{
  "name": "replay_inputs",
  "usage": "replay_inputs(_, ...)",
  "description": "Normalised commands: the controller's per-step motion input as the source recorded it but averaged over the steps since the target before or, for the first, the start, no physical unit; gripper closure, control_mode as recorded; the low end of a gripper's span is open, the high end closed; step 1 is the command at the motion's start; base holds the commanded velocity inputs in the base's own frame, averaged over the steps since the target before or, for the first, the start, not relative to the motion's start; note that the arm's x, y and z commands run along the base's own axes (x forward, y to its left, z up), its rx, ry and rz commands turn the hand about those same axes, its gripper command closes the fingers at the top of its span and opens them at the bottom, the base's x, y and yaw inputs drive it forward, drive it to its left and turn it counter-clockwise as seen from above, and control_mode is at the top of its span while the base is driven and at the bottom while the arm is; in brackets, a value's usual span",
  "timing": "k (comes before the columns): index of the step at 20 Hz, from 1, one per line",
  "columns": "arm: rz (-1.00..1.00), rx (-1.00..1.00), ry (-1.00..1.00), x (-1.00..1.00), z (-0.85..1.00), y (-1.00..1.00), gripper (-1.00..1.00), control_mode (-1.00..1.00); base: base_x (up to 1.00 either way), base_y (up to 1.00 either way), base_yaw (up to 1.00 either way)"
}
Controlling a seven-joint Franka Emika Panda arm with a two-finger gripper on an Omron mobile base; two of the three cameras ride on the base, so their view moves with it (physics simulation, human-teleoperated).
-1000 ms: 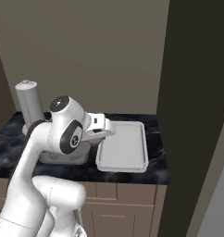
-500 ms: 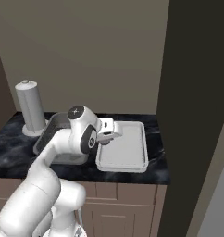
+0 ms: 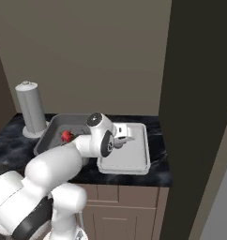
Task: Place one eggplant and one fish in each tupperware on the nearby counter, to pack two identical lunches.
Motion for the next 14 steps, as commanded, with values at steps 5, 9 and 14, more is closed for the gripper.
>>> replay_inputs(5, 0.0, 0.0, 0.04, 0.63, -0.42, -0.11, -1.0, -1.0, 0.0, 0.0, 0.0)
replay_inputs(9, 0.0, 0.0, 0.04, 0.71, -0.37, -0.19, -1.0, -1.0, 0.0, 0.0, 0.0)
replay_inputs(14, 0.0, 0.0, 0.06, 0.57, -0.22, -0.33, -1.0, -1.0, 0.0, 0.0, 0.0)
